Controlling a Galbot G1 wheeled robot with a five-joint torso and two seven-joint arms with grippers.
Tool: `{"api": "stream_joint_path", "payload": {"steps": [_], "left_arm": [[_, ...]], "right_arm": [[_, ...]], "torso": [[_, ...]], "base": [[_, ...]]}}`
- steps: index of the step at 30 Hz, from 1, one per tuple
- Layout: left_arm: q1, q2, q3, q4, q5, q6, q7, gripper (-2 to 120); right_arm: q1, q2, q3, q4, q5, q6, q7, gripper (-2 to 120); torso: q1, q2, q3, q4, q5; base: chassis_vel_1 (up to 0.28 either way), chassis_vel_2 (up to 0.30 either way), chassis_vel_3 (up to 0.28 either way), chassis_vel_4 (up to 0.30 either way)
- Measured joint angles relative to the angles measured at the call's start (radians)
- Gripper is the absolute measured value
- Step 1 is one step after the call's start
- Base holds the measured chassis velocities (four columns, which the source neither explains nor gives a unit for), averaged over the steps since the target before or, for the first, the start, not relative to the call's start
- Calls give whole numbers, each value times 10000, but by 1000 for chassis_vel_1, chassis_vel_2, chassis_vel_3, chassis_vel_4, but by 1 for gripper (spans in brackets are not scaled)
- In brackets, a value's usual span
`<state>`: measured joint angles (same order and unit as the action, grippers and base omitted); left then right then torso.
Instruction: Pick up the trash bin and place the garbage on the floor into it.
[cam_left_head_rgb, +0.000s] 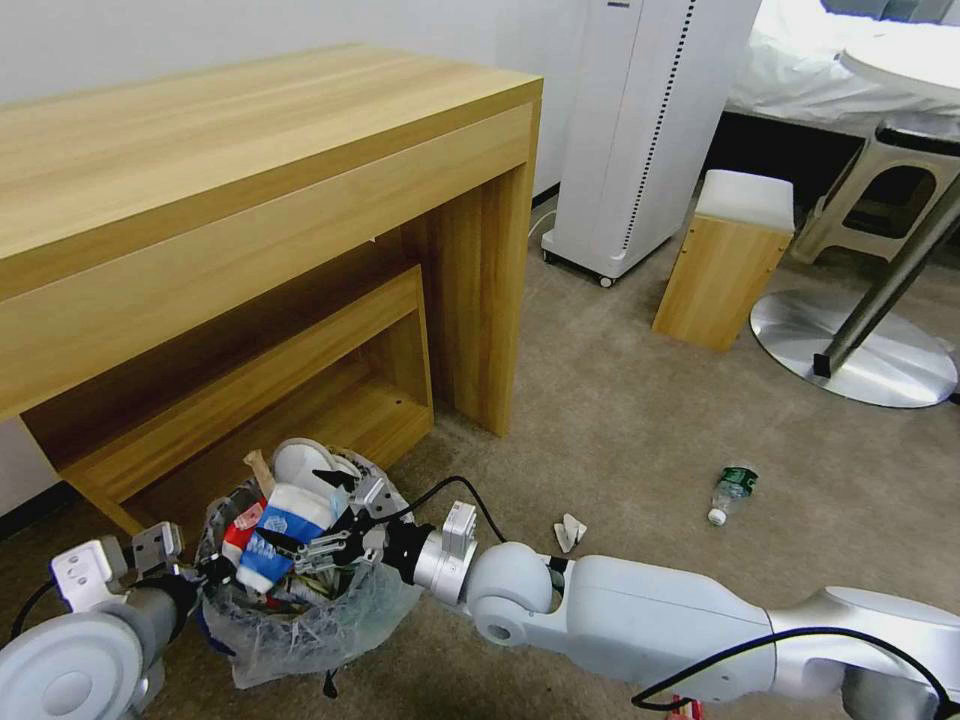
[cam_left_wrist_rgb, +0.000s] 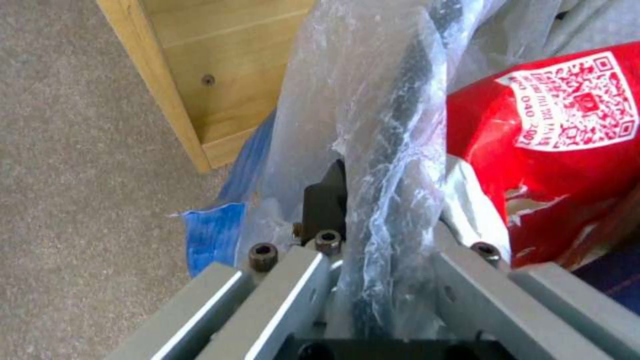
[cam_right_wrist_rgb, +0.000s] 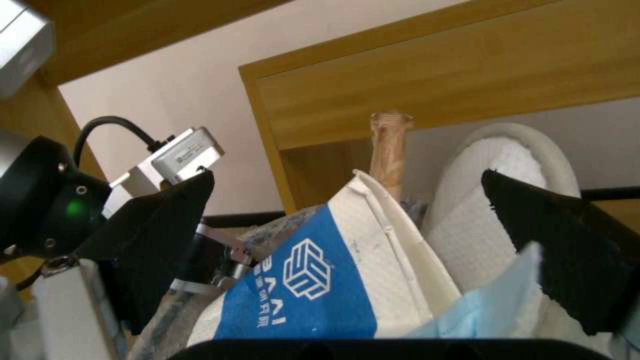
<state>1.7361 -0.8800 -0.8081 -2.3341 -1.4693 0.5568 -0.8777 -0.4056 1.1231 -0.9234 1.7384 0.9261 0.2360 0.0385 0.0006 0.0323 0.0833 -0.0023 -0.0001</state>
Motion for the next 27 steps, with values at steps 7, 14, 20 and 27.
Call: {"api": "stream_joint_path", "payload": {"steps": [7, 14, 20, 27], "left_arm": [[50, -35, -31, 0, 35, 13, 12, 0], [168, -87, -70, 17, 40, 121, 47, 0], [206, -135, -73, -14, 16, 150, 48, 0], [142, -184, -64, -225, -232, 213, 45, 0]], "right_arm": [[-139, -93, 253, 97, -64, -2, 97, 100], [-170, -736, 1333, 593, -76, -62, 364, 100], [-400, -1512, 2068, 1024, -248, -242, 918, 100], [-2054, -2430, 4452, 919, -1047, -2934, 4395, 100]], "torso": [[0, 0, 0, -1, 1], [0, 0, 0, -1, 1], [0, 0, 0, 1, 1], [0, 0, 0, -3, 3]], "base": [[0, 0, 0, 0], [0, 0, 0, 0], [0, 0, 0, 0], [0, 0, 0, 0]]}}
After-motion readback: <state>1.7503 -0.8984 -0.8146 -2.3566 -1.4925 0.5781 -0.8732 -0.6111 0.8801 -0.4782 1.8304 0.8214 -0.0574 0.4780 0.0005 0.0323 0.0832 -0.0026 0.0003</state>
